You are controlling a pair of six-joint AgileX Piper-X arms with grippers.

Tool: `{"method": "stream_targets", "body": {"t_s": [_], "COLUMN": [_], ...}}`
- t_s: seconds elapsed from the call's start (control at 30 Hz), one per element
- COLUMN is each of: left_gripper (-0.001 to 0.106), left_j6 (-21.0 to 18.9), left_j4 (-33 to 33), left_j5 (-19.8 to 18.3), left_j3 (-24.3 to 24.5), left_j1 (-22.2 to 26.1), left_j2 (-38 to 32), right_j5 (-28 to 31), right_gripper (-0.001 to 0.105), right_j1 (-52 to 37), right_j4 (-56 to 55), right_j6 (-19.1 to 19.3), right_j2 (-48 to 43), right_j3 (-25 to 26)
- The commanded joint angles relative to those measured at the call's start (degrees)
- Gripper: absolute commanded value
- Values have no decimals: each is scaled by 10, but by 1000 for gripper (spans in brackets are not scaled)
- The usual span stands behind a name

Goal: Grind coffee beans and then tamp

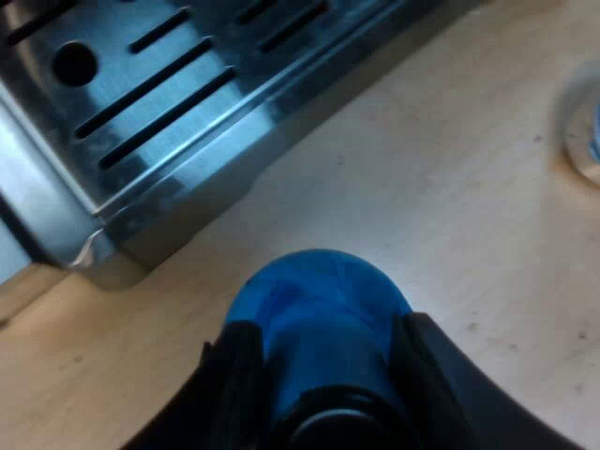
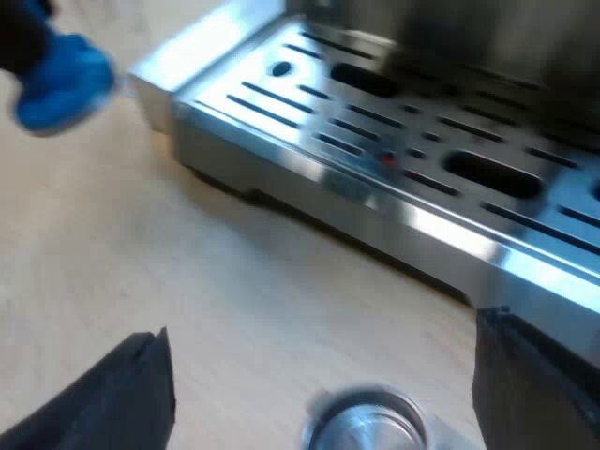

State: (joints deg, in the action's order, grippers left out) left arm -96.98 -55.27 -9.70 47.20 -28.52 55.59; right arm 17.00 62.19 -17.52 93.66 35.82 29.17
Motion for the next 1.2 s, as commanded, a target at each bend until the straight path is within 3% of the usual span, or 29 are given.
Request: {"method": "stream_targets", "body": {"t_s": [0.03, 0.2, 0.3, 0.37, 0.87, 1.2], "left_gripper": [0, 0, 0, 0, 0, 0], "left_j6": [-11, -23, -53, -60, -60, -60], "left_j4": [1, 14, 29, 29, 28, 29], "left_j5": [-2, 1, 1, -5, -28, -31], "left_j3": [16, 38, 47, 58, 169, 179], "left_j1": [-36, -103, -134, -152, -200, -231], "left_j2": [-3, -3, 4, 21, 155, 222], "right_j5": [10, 10, 5, -24, -36, -40], "right_gripper": [67, 67, 67, 67, 67, 67], "right_j1": [1, 1, 1, 1, 1, 1], "right_j4": [-22, -20, -20, -20, -20, -20], "right_j6": [0, 0, 2, 2, 4, 28], "right_j2": [-39, -89, -109, -114, -113, -113], "right_j3": [-24, -71, -98, -117, -164, -164]}}
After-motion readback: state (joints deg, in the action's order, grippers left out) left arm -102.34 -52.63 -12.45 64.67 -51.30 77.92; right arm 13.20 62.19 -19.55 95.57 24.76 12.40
